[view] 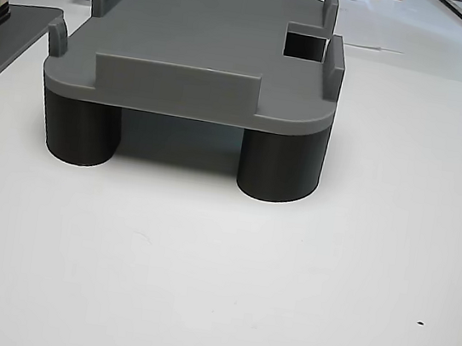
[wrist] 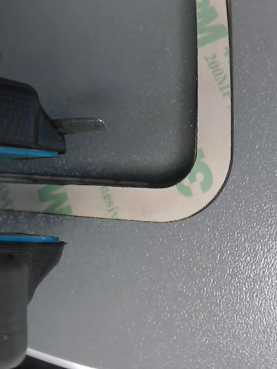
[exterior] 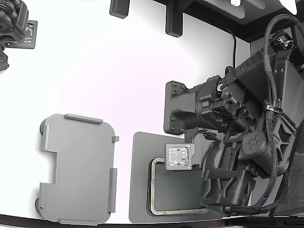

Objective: Move top rectangular frame to the holder.

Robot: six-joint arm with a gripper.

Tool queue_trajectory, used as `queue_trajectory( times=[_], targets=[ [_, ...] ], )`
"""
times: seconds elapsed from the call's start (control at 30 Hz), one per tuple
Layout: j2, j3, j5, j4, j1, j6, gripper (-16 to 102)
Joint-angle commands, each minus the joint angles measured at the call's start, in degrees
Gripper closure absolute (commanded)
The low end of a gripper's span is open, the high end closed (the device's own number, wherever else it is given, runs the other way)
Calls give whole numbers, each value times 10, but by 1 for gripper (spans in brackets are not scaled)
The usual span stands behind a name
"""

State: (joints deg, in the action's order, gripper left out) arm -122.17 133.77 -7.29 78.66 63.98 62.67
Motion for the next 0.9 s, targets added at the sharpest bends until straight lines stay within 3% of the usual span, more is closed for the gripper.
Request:
queue_trajectory(
  times=[0.0,0.87],
  targets=[
    [-15,-7,0,-4,-8,2,34],
    [-11,15,1,-20,-18,2,47]
  ],
)
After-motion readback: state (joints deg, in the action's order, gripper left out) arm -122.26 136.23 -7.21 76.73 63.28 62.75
